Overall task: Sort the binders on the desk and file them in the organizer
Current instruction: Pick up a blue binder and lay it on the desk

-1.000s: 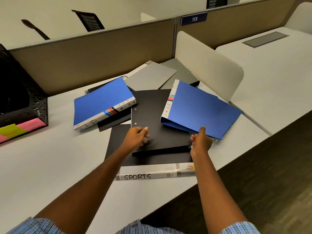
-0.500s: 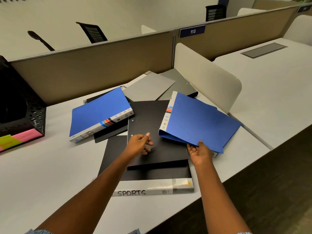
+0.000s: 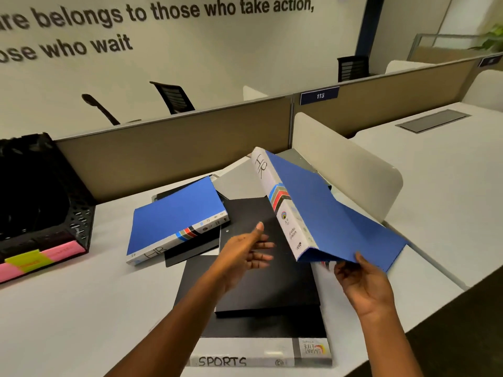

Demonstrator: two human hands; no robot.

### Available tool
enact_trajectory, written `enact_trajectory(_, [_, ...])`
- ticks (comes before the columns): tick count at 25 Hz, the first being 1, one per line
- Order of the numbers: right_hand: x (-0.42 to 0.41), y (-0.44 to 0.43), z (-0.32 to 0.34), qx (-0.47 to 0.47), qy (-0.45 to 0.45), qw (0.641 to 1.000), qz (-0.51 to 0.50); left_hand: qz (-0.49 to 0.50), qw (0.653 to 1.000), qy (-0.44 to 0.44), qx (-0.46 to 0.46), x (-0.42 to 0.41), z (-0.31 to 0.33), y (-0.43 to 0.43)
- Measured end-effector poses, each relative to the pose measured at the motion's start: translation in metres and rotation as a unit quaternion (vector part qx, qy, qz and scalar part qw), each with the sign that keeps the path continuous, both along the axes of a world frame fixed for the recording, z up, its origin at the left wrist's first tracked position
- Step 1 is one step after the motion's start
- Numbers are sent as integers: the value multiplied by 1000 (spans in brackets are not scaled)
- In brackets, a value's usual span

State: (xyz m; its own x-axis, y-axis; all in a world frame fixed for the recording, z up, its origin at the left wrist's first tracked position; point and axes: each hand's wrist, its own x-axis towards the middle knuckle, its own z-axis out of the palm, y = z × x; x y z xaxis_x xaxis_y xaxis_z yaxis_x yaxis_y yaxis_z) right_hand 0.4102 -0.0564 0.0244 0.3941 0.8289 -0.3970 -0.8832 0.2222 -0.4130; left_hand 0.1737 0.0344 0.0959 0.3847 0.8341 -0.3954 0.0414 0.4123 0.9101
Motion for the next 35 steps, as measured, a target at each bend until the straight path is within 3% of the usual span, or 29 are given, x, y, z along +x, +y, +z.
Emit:
enact_trajectory(7, [-22, -6, -1, 19, 39, 996, 72, -15, 987, -157, 13, 3, 51, -20])
enact_trajectory(10, [-25, -8, -6, -8, 1, 997, 74, 52, 978, -201, 4, 6, 56, -24])
enact_trajectory(14, [-31, -13, -9, -16, -15, 995, 94, 134, 978, -156, 16, 11, 54, -31])
enact_trajectory(22, [-53, -9, -2, -74, -49, 986, 143, 131, 982, -104, 84, 5, 47, -49])
enact_trajectory(30, [-103, 19, -17, -159, -170, 967, 98, 196, 975, -93, 36, -72, 27, -55])
enact_trajectory(35, [-143, 30, -28, -218, -346, 904, 123, 215, 972, -95, 19, -142, 16, -63])
